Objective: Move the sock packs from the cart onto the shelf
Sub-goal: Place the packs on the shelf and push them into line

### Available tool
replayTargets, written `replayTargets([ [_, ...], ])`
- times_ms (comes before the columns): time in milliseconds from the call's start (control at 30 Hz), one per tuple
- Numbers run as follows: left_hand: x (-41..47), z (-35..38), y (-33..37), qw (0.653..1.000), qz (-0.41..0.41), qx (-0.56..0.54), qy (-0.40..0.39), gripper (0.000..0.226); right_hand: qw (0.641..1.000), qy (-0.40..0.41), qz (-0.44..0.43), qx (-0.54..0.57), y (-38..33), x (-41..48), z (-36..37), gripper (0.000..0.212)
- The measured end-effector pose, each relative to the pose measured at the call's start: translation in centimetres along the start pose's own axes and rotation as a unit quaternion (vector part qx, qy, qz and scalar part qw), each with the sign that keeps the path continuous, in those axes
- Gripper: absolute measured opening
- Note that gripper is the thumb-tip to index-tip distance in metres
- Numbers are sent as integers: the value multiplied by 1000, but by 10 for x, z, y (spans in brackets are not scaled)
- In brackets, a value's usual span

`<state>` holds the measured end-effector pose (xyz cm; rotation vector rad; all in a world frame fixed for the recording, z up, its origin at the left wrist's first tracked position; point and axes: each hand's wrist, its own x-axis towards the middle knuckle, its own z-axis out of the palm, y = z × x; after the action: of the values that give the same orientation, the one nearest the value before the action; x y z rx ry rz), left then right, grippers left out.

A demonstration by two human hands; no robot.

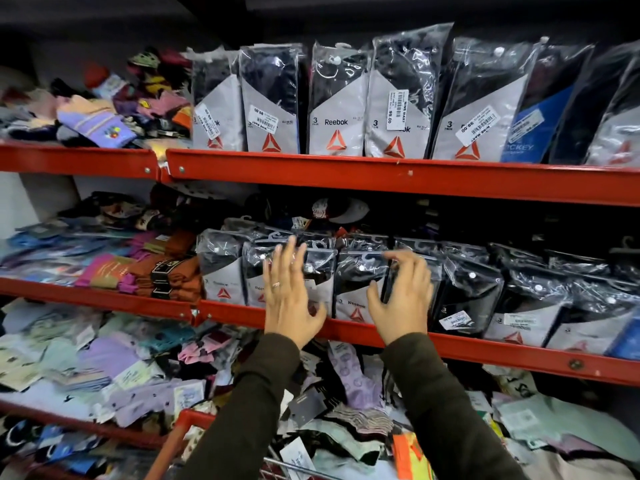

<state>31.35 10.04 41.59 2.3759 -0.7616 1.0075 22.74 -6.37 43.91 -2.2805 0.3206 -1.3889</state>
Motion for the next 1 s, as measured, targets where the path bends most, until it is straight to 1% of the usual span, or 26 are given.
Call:
replayTargets([
  [67,22,-9,0,990,83,89,-68,118,993,-64,-78,-57,-9,19,-2,67],
  [133,40,-12,4,970,128,149,-140,120,968,-159,-129,-143,-16,37,0,82],
  [200,53,-10,6,955,131,163,-210,118,931,-257,-142,-219,-19,49,8,90],
  [233,56,-9,7,950,128,169,-231,114,912,-296,-144,-245,-19,52,11,91],
  [267,58,-9,7,947,128,176,-238,111,899,-322,-148,-256,-19,54,14,90],
  [300,60,-8,7,946,127,178,-240,108,894,-335,-152,-254,-18,55,16,87],
  [400,64,-6,8,947,122,170,-244,104,901,-343,-149,-220,-10,57,12,85],
  [467,66,-4,11,945,121,173,-249,105,897,-364,-149,-200,-7,61,7,86],
  [600,63,-1,13,951,118,162,-235,106,895,-392,-142,-156,-4,67,2,83],
  [867,58,0,13,955,111,153,-228,108,903,-362,-134,-189,-11,63,10,80],
  [933,59,-1,13,954,110,149,-235,109,903,-353,-144,-201,-11,60,9,85],
  [1000,61,-6,12,948,110,143,-261,114,902,-323,-174,-226,-8,57,3,94],
])
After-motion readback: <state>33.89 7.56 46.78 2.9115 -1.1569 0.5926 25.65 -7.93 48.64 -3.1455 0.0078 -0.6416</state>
